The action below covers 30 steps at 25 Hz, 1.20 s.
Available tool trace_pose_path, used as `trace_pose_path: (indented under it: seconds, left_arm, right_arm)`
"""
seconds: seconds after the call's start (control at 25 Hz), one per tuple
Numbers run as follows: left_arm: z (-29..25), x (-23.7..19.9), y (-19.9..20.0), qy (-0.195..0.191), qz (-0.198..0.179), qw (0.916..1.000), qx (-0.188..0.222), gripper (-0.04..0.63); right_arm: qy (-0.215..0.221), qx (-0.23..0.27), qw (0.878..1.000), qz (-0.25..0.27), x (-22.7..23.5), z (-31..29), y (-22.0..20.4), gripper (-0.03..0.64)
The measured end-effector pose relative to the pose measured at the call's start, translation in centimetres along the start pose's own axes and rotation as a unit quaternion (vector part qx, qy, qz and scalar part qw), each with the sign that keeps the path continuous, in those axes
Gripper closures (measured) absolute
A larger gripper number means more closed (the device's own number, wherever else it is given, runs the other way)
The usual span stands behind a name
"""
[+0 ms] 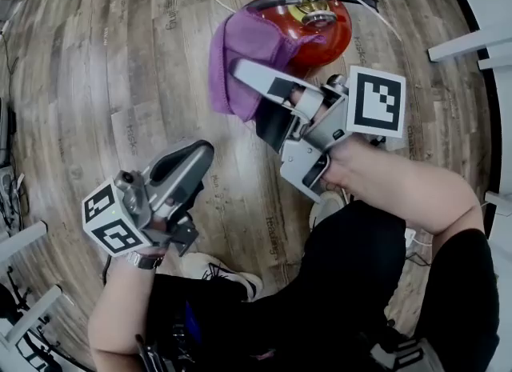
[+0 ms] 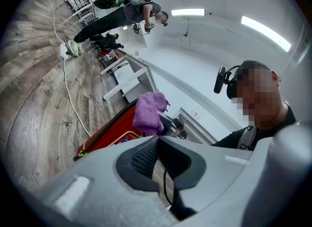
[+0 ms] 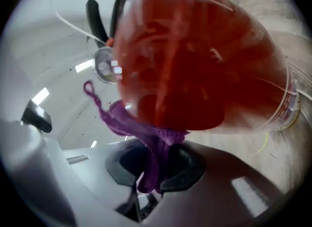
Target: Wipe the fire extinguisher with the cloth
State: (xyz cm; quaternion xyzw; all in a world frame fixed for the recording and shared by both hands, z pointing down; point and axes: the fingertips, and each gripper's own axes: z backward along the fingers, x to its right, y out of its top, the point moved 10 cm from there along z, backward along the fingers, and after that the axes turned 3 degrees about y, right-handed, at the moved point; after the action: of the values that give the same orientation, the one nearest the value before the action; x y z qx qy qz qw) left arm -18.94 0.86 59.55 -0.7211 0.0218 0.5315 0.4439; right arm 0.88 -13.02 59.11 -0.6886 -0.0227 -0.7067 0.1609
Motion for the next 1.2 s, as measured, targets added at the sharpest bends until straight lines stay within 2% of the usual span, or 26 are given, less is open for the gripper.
trace_pose_path:
  seconds: [0.28, 0.44, 0.56, 0.64, 0.76, 1.04, 1.12, 1.2]
  left_arm:
    - [2.4, -0.3, -0.6, 0.016, 0.002, 0.9999, -0.002, 0.598]
    - [3.3, -0.4, -0.5, 0.022, 0.000, 0.9997, 0.001, 0.598]
    - [3.6, -0.5, -0.6, 0.026, 0.000, 0.9997, 0.003, 0.598]
    - [3.8, -0.6, -0.8, 0.029, 0.002, 0.9996, 0.001, 0.598]
    - [4.2, -0.9, -1.2, 0.037, 0.005, 0.9993, -0.003, 0.598]
    - [4.0, -1.1, -1.1, 0.039, 0.004, 0.9992, -0.003, 0.598]
    - [3.7, -1.2, -1.0, 0.039, 0.005, 0.9992, -0.003, 0.598]
    - [3.3, -1.4, -1.1, 0.041, 0.006, 0.9991, -0.004, 0.598]
  right_arm:
    - [-0.085, -0.005, 0.996, 0.004, 8.1, 0.2, -1.8, 0.549]
    - [-0.169, -0.011, 0.985, -0.005, 15.1, 1.3, -4.0, 0.549]
    - [-0.230, -0.018, 0.973, -0.006, 20.8, 2.5, -5.5, 0.549]
    - [-0.252, -0.018, 0.967, -0.006, 23.7, 3.3, -6.2, 0.549]
    - [-0.247, -0.012, 0.969, 0.000, 25.5, 3.6, -6.5, 0.548]
    - [-0.219, -0.027, 0.975, -0.017, 24.4, 3.5, -6.3, 0.549]
    - [-0.196, -0.038, 0.980, -0.016, 23.0, 3.7, -6.2, 0.549]
    - [-0.154, -0.053, 0.986, -0.015, 20.9, 3.7, -6.2, 0.549]
